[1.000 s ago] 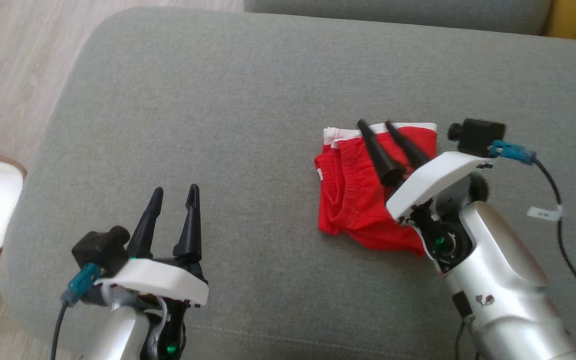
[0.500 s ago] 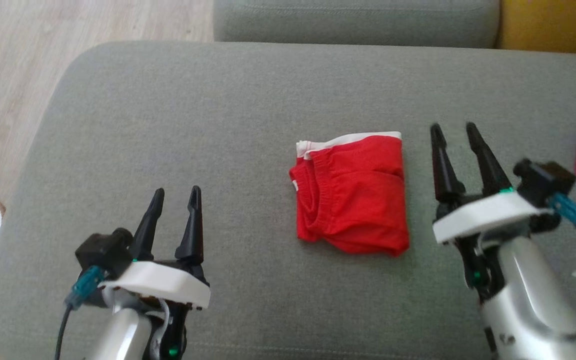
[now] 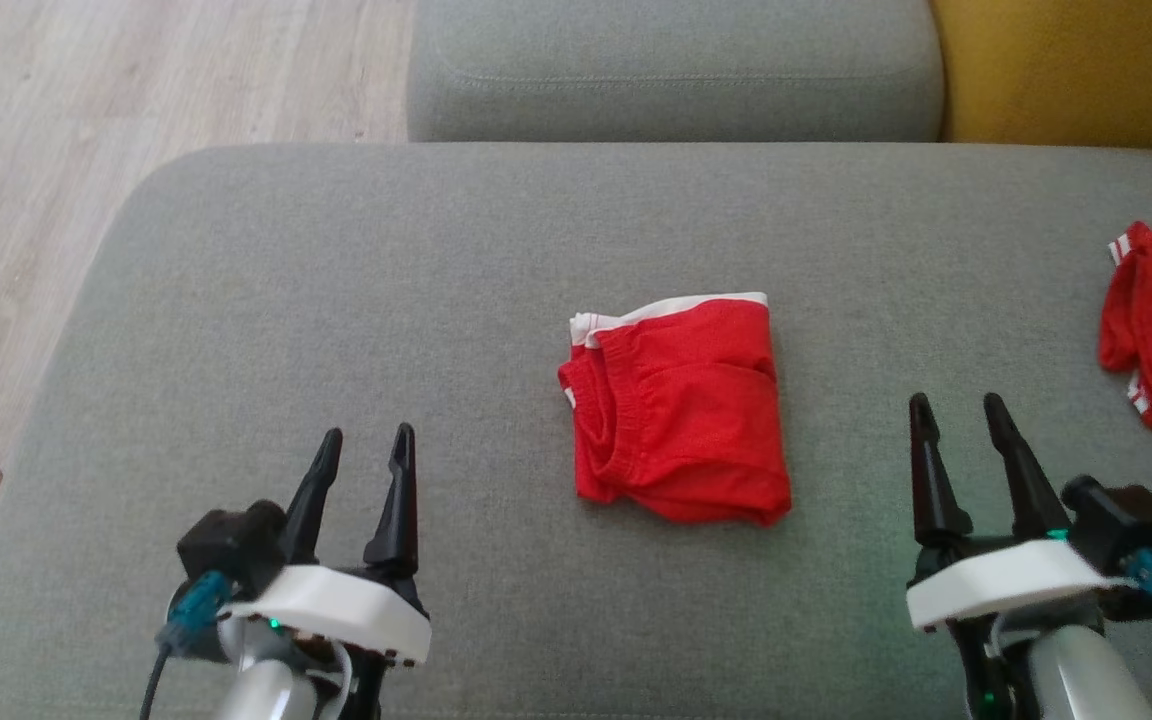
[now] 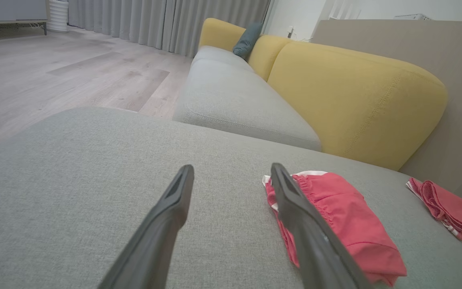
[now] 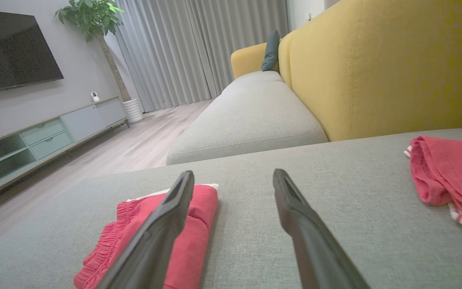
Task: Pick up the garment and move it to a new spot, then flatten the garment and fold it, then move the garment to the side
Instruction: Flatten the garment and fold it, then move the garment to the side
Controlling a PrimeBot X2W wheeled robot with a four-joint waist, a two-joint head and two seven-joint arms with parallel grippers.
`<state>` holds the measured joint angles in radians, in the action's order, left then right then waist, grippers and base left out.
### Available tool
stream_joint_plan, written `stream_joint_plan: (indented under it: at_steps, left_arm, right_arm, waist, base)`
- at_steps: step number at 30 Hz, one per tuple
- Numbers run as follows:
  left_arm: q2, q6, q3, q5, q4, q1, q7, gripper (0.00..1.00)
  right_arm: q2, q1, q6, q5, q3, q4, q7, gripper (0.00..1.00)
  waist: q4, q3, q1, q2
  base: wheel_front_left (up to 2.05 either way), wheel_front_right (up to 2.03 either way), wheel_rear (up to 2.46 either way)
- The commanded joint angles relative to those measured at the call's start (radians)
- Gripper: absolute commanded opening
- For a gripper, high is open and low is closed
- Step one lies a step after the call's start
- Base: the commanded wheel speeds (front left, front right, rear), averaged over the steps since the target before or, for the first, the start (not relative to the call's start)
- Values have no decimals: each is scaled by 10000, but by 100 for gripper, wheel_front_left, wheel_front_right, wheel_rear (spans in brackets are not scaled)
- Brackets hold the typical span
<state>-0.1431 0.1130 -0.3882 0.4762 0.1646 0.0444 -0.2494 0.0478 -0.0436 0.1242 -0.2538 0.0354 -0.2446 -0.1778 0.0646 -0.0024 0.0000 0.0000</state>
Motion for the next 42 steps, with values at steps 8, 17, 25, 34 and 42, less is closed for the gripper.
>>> stream_joint_plan:
  at_steps: [8, 17, 25, 34, 42]
  left_arm:
    - [-21, -42, 433, -358, -138, 118, -123, 100]
    - [67, -138, 635, -523, -53, 35, -124, 100]
    - [168, -257, 752, -548, 16, 17, -124, 100]
    - [226, -338, 813, -589, 75, 16, -124, 100]
    - [315, -375, 839, -680, -100, 189, -124, 100]
  right_arm:
    - [25, 39, 65, -6, 258, 467, -219, 100]
    - [25, 95, 65, -8, 213, 474, -164, 100]
    - [24, 107, 65, 40, 226, 473, -76, 100]
    - [24, 111, 65, 123, 181, 481, -27, 100]
    - [24, -747, 65, 256, -69, 105, 1578, 100]
  waist:
    - [-197, -103, 0, 0]
    - [-213, -136, 0, 0]
    - [-182, -116, 0, 0]
    - [-144, -84, 0, 0]
    - [52, 420, 0, 0]
  base:
    - [0, 0, 0]
    - [0, 0, 0]
    - [0, 0, 0]
    - [0, 0, 0]
    - [0, 0, 0]
